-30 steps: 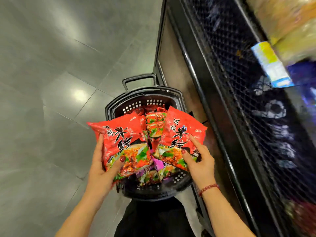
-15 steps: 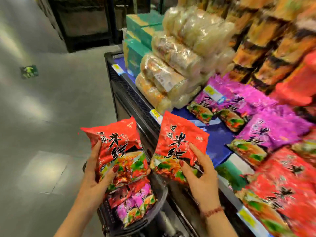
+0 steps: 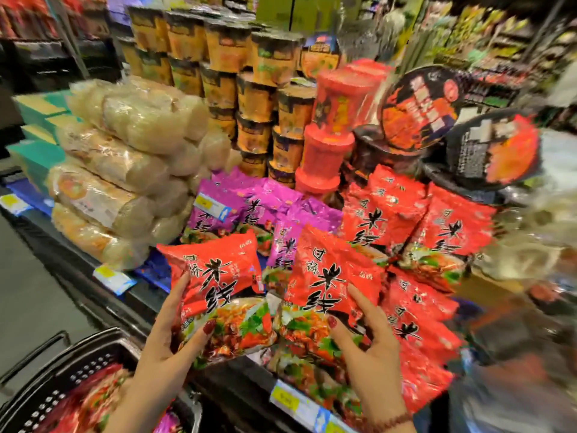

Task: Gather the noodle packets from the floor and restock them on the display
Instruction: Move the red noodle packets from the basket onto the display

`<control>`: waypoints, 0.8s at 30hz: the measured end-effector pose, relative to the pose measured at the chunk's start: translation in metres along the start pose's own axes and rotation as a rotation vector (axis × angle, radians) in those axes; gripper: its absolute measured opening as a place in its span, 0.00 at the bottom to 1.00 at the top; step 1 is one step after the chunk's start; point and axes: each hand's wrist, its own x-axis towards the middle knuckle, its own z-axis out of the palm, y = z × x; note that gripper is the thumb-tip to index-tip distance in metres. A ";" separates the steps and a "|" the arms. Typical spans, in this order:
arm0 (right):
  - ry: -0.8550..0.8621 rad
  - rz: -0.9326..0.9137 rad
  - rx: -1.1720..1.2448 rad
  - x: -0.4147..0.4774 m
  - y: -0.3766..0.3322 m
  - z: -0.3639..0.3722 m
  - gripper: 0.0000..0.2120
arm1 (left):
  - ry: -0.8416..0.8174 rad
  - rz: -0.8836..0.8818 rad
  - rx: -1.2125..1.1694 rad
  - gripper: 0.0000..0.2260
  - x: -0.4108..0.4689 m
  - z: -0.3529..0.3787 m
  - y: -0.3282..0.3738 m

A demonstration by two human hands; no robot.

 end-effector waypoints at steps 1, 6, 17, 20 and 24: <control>0.025 0.000 -0.003 0.003 0.002 -0.014 0.29 | -0.028 0.007 -0.011 0.33 0.004 0.016 -0.002; 0.165 -0.042 0.034 0.025 0.012 -0.075 0.27 | -0.138 0.053 -0.072 0.37 0.019 0.087 -0.007; 0.383 -0.109 -0.095 0.086 0.057 -0.143 0.30 | -0.241 0.074 -0.026 0.33 0.049 0.164 0.006; 0.348 -0.094 -0.208 0.104 0.066 -0.140 0.29 | -0.248 0.084 0.007 0.33 0.056 0.169 0.006; 0.218 0.046 -0.642 0.110 0.080 -0.129 0.41 | -0.219 0.072 0.027 0.31 0.058 0.171 0.003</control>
